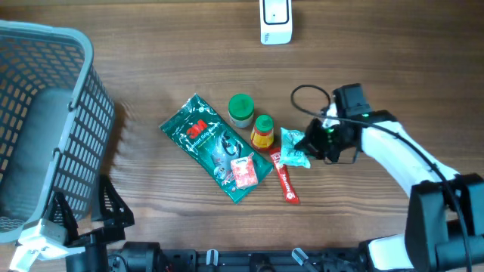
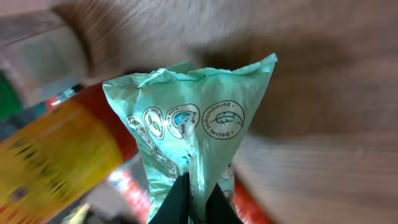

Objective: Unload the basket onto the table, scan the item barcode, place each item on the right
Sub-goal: 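Close the right gripper on the tissue pack and lift it, then carry the tissue pack rightward and set it down on the table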

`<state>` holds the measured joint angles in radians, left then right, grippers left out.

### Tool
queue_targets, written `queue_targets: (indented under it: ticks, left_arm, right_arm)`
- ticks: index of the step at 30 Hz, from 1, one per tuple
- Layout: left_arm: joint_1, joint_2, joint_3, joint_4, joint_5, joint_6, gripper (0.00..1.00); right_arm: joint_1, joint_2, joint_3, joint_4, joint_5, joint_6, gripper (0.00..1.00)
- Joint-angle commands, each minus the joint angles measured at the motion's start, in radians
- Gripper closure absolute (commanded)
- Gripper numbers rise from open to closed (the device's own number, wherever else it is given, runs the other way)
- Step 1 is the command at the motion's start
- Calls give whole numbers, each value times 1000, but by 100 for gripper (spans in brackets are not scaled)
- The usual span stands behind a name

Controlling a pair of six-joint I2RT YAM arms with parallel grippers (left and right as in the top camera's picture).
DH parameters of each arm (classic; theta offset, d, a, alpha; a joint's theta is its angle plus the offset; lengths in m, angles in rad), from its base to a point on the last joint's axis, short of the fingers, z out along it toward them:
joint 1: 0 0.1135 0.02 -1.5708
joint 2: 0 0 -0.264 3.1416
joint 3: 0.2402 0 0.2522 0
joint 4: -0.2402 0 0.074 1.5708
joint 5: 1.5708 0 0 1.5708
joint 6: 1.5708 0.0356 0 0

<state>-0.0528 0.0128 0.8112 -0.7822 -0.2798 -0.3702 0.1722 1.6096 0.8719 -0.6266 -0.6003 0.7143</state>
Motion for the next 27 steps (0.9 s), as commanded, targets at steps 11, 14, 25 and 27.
queue_targets:
  ticks: [11,14,25,27]
  left_arm:
    - [-5,-8,-2,2,-10,-4,0]
    - [-5,-8,-2,2,-10,-4,0]
    - [-5,-8,-2,2,-10,-5,0]
    - [-5,-8,-2,2,-10,-5,0]
  right_arm:
    - [-39,-32,-7,-105,-841,361,96]
    - [-39,-32,-7,-103,-980,361,96]
    - [-39,-32,-7,-64,-969,1060,96]
    - [-39,-32,-7,-40,-969,1130,96]
